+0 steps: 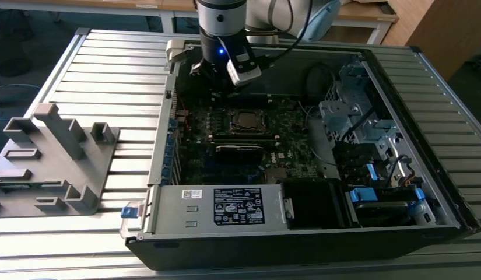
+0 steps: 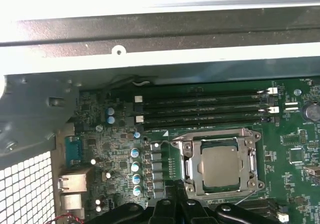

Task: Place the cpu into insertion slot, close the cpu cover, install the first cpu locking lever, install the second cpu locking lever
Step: 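Install the first cpu locking lever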

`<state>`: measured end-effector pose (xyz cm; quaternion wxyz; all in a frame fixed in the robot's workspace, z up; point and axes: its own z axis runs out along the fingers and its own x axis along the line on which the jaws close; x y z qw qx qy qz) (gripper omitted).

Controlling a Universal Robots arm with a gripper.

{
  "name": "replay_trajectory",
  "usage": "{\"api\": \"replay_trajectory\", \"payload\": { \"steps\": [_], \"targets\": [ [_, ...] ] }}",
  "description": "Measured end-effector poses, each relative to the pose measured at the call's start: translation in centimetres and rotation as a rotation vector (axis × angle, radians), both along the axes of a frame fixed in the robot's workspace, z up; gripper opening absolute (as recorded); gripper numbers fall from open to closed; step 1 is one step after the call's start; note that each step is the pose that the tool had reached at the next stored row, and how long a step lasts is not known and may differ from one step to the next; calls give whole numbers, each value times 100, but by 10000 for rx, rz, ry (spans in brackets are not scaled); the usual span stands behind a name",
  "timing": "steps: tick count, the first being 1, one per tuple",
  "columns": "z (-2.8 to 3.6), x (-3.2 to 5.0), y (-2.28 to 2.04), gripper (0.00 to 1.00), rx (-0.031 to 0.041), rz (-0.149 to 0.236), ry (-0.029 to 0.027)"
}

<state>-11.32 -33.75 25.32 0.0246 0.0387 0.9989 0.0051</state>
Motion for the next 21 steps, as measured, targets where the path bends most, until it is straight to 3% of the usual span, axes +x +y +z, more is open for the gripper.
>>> {"api": "replay_trajectory", "payload": {
  "steps": [13,17,21],
  "targets": [
    [34,-1,0,10,0,-1,15],
    [22,-1,0,10,-1,-1,203],
    [22,-1,-1,10,-2,0,244]
  ]
}}
